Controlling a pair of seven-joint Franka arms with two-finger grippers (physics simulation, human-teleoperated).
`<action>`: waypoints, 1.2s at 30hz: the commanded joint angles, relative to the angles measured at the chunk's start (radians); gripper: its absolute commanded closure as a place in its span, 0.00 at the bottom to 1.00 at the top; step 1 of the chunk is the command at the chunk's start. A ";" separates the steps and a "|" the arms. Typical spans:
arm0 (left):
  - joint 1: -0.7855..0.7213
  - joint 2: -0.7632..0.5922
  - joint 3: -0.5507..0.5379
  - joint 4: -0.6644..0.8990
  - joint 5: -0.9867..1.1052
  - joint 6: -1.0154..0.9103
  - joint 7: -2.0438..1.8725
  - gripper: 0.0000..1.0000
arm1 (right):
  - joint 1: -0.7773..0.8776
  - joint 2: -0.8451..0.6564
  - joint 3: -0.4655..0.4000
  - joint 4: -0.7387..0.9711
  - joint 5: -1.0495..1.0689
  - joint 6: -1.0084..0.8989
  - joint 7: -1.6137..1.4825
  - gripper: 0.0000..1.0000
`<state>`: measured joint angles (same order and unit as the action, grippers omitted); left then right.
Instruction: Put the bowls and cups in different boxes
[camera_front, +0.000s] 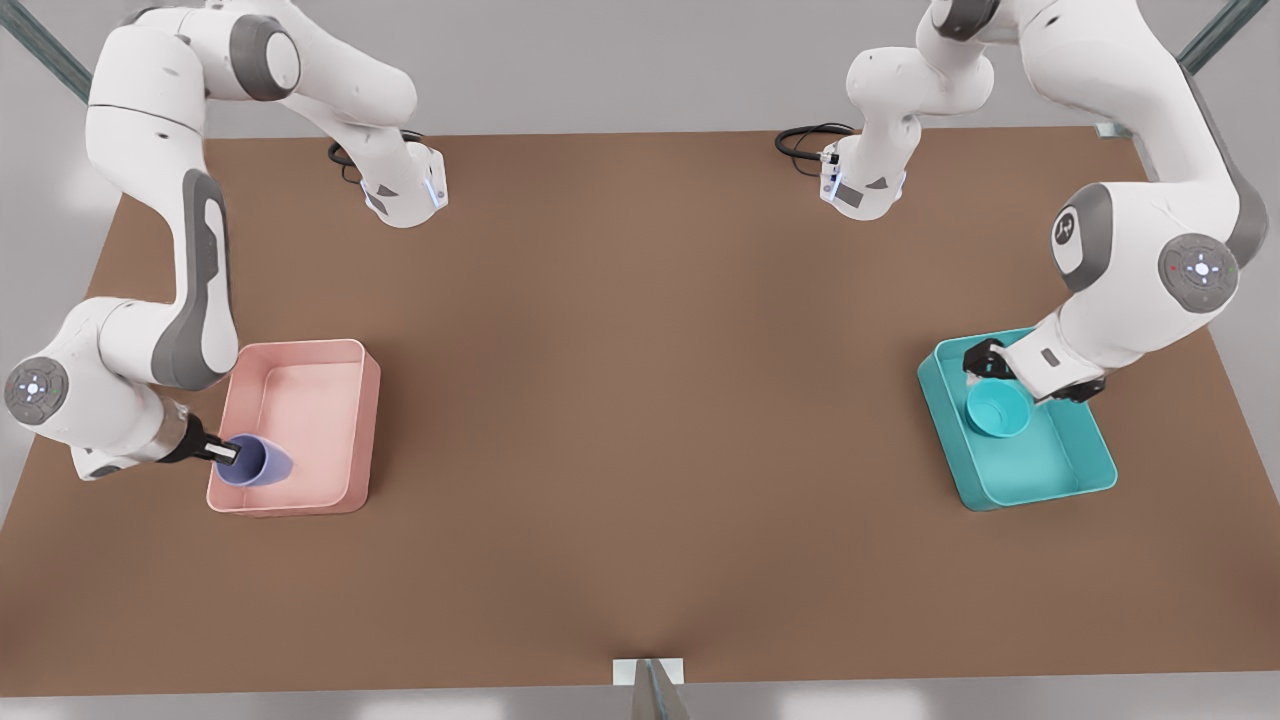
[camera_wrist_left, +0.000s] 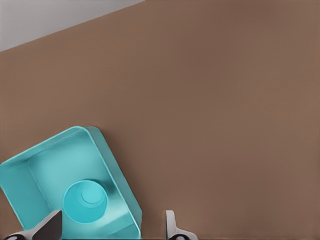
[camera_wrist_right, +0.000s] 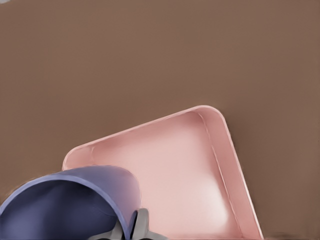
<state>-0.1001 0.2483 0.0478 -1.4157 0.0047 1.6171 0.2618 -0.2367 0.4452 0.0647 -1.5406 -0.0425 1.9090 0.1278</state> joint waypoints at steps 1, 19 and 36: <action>0.007 0.008 -0.005 0.026 0.011 -0.171 -0.348 0.00 | -0.029 0.041 0.000 -0.001 -0.019 -0.013 -0.433 0.79; 0.013 0.006 -0.005 0.031 0.001 -0.206 -0.340 0.00 | -0.015 0.196 0.018 -0.016 0.006 0.186 -0.422 0.00; 0.017 0.006 -0.003 0.032 0.001 -0.209 -0.335 0.00 | 0.022 -0.261 0.049 0.106 0.038 -0.493 -0.165 0.00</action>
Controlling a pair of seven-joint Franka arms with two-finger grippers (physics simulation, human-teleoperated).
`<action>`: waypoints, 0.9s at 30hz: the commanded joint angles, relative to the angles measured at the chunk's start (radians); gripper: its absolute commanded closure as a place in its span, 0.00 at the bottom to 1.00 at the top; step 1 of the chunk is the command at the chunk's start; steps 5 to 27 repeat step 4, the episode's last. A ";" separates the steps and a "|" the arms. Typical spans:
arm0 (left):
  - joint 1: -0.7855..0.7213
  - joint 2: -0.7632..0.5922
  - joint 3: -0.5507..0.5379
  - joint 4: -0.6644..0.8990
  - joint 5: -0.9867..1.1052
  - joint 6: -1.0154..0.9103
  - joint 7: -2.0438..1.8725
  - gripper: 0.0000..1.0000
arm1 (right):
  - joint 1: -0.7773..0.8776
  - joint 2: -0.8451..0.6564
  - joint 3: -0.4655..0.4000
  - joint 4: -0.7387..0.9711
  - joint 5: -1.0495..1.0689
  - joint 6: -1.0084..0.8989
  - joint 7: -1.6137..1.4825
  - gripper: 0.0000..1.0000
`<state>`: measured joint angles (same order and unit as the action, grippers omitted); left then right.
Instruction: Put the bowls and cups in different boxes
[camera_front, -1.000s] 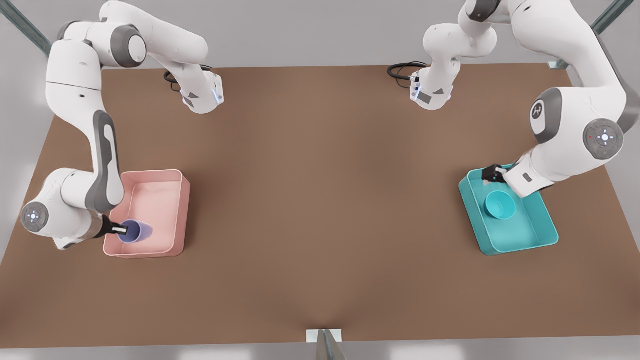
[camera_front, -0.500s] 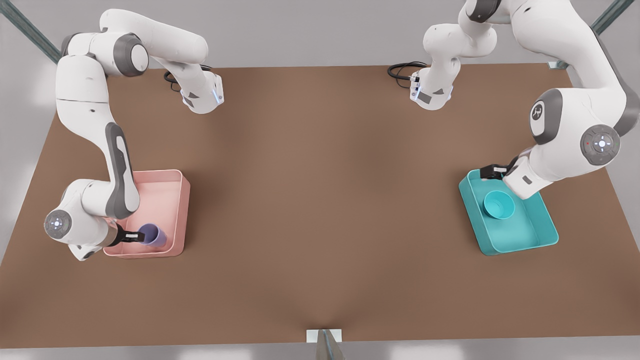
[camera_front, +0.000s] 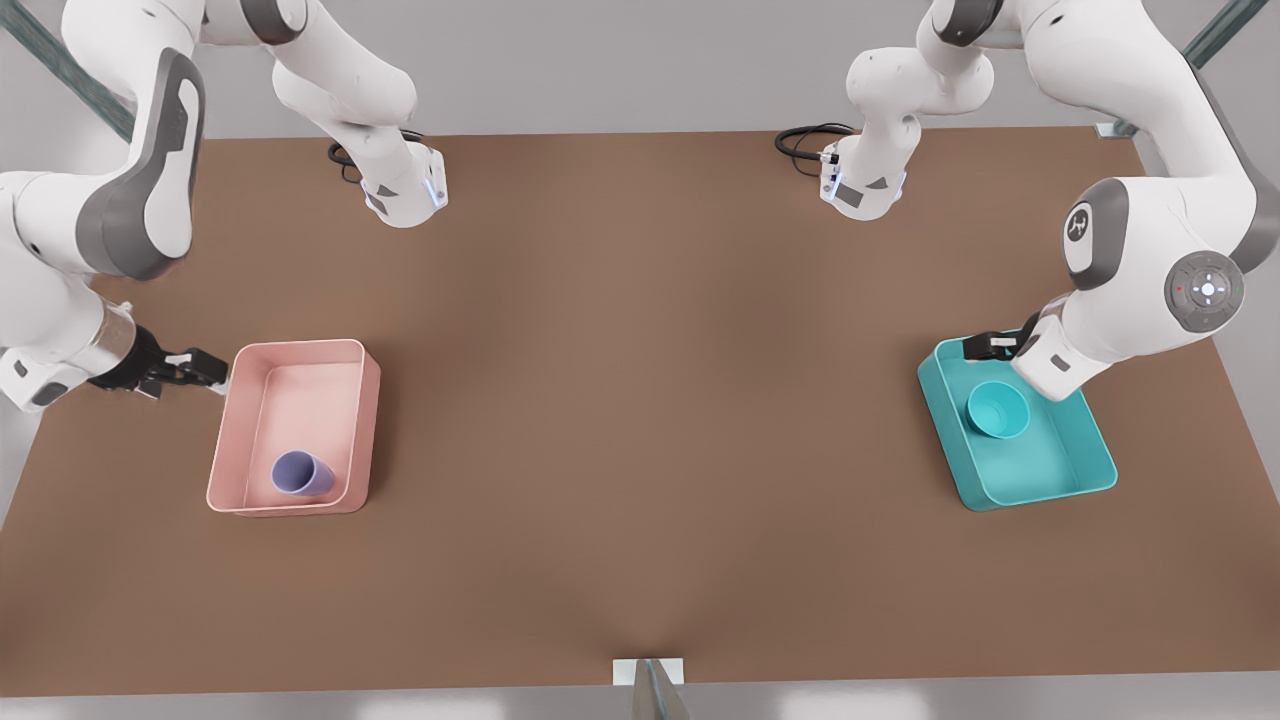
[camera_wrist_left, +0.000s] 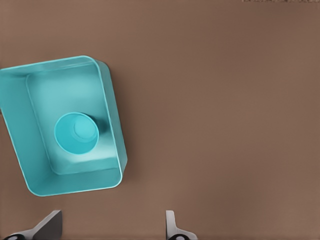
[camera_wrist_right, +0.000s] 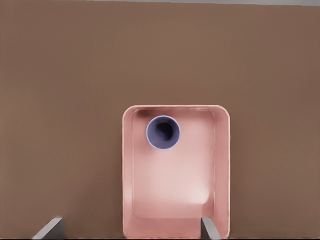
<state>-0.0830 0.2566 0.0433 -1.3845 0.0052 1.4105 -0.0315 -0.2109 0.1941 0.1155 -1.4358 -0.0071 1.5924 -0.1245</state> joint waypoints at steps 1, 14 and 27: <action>-0.003 -0.002 -0.002 0.001 0.001 -0.014 -0.044 0.00 | -0.004 -0.010 -0.002 0.002 0.003 -0.175 0.094 0.00; -0.001 0.000 0.000 0.001 0.001 -0.015 -0.045 0.00 | -0.004 -0.010 -0.004 0.000 0.001 -0.170 0.100 0.00; -0.001 0.000 0.000 0.001 0.001 -0.015 -0.045 0.00 | -0.004 -0.010 -0.004 0.000 0.001 -0.170 0.100 0.00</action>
